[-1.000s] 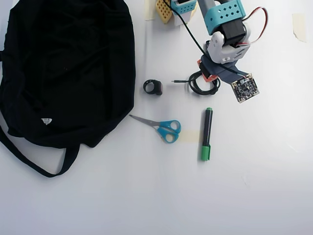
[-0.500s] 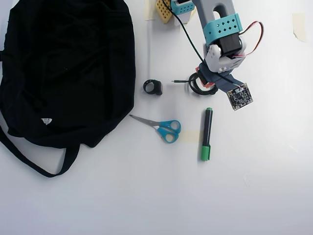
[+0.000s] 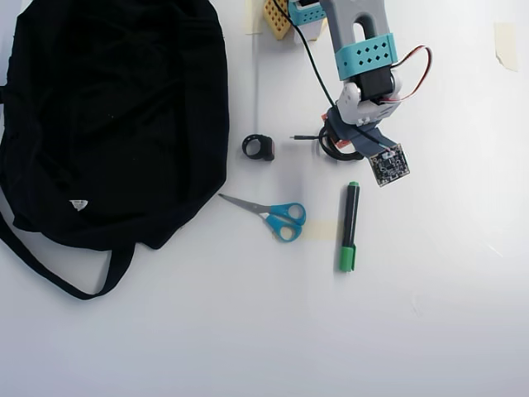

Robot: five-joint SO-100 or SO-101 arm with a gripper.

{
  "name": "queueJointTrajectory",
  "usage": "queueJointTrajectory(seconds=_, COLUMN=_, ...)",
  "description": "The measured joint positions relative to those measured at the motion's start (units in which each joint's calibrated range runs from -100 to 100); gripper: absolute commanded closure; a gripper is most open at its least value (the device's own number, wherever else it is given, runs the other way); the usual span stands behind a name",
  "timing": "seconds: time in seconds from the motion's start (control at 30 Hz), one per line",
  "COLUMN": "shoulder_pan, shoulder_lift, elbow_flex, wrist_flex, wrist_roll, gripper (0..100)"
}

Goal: Put the cable into the black bag

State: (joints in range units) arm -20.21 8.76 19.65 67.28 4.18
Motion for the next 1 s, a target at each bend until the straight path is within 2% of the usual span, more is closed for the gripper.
queueJointTrajectory(seconds=0.57, shoulder_pan=0.0, shoulder_lift=-6.1, elbow_flex=0.0, wrist_flex=2.2, wrist_roll=0.0, gripper=96)
queueJointTrajectory(seconds=0.83, shoulder_pan=0.0, shoulder_lift=-6.1, elbow_flex=1.6, wrist_flex=2.5, wrist_roll=0.2, gripper=77)
queueJointTrajectory(seconds=1.0, shoulder_pan=0.0, shoulder_lift=-6.2, elbow_flex=2.0, wrist_flex=2.5, wrist_roll=0.2, gripper=72)
